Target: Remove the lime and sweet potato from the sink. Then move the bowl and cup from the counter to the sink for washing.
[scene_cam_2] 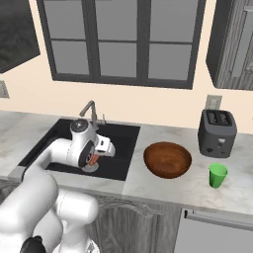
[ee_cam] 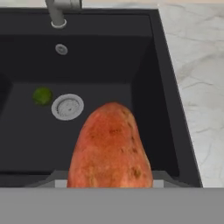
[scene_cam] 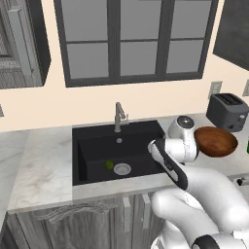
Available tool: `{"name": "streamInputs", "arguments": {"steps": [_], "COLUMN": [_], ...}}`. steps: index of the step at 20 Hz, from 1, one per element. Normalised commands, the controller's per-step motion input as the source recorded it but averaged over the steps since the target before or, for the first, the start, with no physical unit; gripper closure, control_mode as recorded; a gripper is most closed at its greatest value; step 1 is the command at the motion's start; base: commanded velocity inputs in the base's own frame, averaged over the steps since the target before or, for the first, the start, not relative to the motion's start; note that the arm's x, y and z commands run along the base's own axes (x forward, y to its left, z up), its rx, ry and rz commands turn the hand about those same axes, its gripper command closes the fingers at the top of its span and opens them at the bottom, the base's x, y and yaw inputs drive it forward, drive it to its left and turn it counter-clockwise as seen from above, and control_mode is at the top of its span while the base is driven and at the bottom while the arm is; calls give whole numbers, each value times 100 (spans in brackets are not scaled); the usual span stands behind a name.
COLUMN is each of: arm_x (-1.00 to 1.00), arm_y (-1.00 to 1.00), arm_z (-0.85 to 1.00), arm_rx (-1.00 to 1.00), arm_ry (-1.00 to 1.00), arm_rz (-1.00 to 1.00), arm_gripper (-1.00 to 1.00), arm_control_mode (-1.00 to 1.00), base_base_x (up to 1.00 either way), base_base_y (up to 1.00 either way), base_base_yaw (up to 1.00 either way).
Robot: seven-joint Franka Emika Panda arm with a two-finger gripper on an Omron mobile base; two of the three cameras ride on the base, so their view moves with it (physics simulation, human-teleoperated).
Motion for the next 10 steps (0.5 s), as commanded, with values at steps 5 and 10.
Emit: {"name": "streamInputs", "arguments": {"steps": [5, 10], "arm_x": [-40, -35], "arm_y": [8, 19], "arm_z": [23, 20], "arm_rx": [0, 0], "arm_ry": [0, 0], "arm_rz": [0, 0], "arm_gripper": [100, 100], "arm_control_mode": [-100, -100], "base_base_x": [0, 0], "base_base_y": [0, 0], "base_base_yaw": [0, 0]}}
